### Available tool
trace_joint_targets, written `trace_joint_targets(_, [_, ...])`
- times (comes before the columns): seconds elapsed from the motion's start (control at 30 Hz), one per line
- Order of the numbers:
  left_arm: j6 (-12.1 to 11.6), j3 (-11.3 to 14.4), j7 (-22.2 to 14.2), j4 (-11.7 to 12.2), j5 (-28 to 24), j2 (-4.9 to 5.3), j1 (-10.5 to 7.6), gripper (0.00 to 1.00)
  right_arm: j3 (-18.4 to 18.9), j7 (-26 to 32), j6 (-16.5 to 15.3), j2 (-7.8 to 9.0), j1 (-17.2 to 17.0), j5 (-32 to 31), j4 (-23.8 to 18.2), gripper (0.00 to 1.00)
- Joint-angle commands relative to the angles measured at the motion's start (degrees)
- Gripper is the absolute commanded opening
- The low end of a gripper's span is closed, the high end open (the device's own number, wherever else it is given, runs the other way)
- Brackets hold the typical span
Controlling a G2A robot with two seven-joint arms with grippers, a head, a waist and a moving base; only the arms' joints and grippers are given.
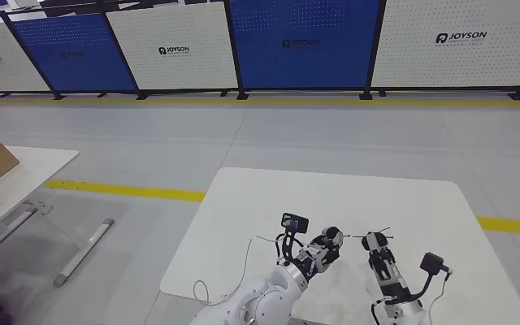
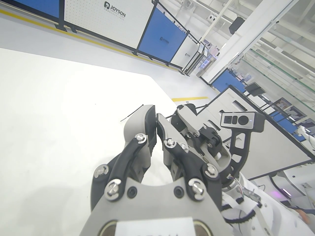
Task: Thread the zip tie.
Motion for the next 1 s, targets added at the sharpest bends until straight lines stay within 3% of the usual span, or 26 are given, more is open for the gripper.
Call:
trace_joint_targets(0.0, [0.0, 0.0, 0.0, 0.0, 0.0, 0.00, 0.00, 0.00, -0.3, -0.2, 0.0, -0.06, 0.4, 0.2, 0.2, 0.00])
trace_joint_targets(0.97, [0.0, 0.0, 0.0, 0.0, 0.0, 0.00, 0.00, 0.00, -2.0, -1.6, 0.0, 1.65, 1.6, -1.0, 0.8, 0.00])
